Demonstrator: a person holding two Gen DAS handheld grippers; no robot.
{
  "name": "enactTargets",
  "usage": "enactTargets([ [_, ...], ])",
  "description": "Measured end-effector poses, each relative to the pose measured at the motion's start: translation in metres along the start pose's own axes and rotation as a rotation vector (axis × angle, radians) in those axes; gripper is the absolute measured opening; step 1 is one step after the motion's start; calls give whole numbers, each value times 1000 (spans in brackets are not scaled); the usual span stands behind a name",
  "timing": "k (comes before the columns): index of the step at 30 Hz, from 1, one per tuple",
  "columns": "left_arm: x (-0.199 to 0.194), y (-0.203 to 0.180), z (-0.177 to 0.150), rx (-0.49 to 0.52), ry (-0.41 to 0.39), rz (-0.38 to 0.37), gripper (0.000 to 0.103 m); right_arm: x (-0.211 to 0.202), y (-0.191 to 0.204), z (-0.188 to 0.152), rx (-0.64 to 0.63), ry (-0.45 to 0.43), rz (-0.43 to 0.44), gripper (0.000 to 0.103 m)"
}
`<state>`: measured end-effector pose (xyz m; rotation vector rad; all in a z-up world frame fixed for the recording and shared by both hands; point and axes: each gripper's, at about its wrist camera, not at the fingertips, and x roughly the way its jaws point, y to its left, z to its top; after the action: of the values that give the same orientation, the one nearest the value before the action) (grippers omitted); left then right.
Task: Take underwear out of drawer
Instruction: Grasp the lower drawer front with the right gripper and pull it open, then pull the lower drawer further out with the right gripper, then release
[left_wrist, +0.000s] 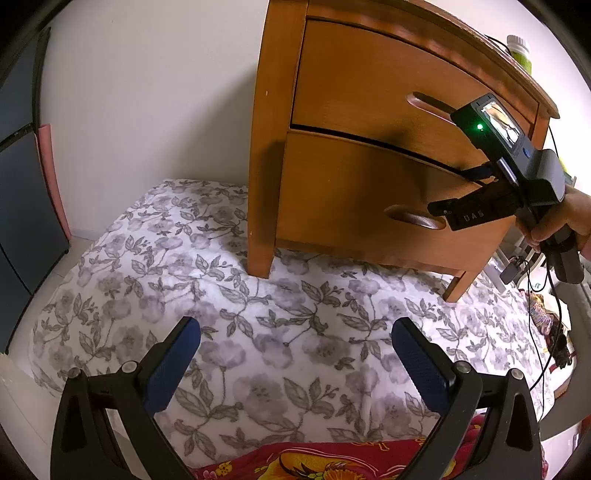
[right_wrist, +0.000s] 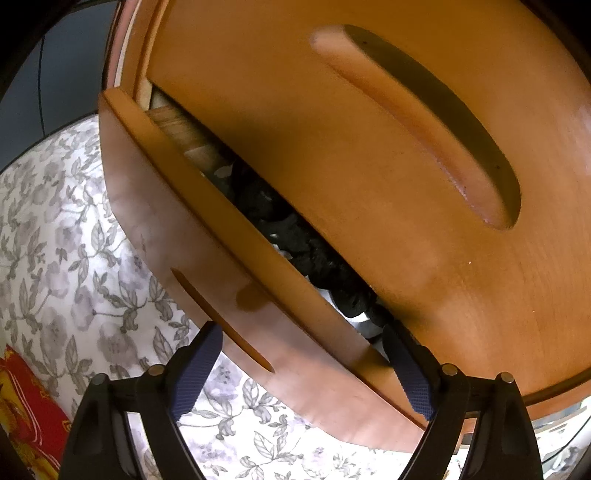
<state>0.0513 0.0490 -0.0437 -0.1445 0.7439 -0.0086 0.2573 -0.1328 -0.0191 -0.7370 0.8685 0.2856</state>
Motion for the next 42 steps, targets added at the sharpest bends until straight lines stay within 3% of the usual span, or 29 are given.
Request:
enactTargets([
  [4, -1, -1, 0, 1, -1, -3, 103, -3, 5, -4, -18, 3, 0, 89],
  [10, -2, -2, -1, 1, 2, -6, 103, -4, 16, -7, -108, 26, -55, 76],
  [16, -3, -2, -1, 0, 3, -6, 103, -4, 12, -3, -125, 55, -39, 73],
  [42, -30, -3, 2, -18, -12, -22, 103, -63, 56, -52, -138, 9, -50, 73],
])
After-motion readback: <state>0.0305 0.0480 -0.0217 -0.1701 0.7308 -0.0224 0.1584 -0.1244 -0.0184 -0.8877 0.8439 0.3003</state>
